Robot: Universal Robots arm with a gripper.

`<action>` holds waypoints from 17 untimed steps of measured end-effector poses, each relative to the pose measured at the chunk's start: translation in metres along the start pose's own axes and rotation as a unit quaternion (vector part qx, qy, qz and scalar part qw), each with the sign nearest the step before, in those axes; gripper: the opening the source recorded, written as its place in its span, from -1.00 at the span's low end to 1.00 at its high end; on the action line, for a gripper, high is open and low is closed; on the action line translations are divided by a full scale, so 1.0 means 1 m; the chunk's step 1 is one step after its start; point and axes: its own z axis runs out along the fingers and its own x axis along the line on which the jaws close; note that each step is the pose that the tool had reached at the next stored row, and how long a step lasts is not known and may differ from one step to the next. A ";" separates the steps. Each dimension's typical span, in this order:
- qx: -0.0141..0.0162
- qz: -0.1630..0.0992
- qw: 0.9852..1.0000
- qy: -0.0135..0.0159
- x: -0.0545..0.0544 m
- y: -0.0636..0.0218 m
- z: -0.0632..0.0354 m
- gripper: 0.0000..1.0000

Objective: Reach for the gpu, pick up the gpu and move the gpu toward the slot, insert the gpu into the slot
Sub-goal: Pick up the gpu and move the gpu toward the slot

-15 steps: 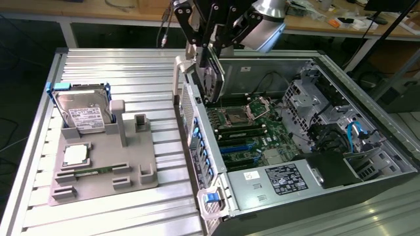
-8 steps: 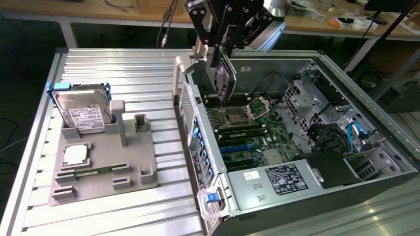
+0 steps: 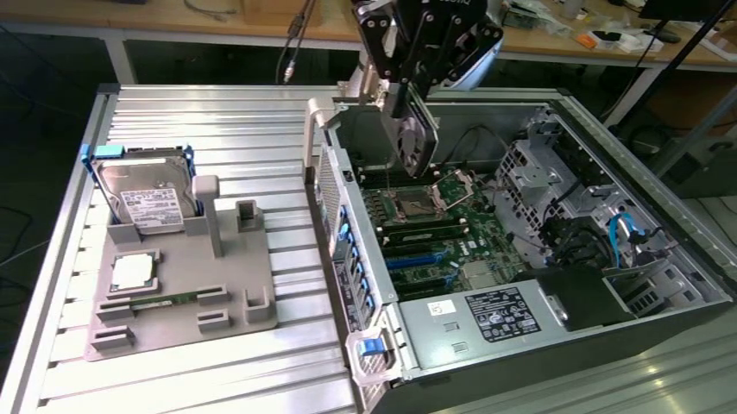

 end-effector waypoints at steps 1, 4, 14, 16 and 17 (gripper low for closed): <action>0.000 0.000 1.000 0.000 -0.002 -0.0001 0.0000 -0.46; 0.000 0.000 1.000 0.000 -0.010 -0.0004 -0.0002 -0.46; 0.000 -0.001 1.000 0.000 -0.033 -0.0014 -0.0007 -0.46; 0.000 -0.001 1.000 0.000 -0.038 -0.0016 -0.0009 -0.46; 0.000 -0.001 1.000 0.000 -0.042 -0.0017 -0.0009 -0.46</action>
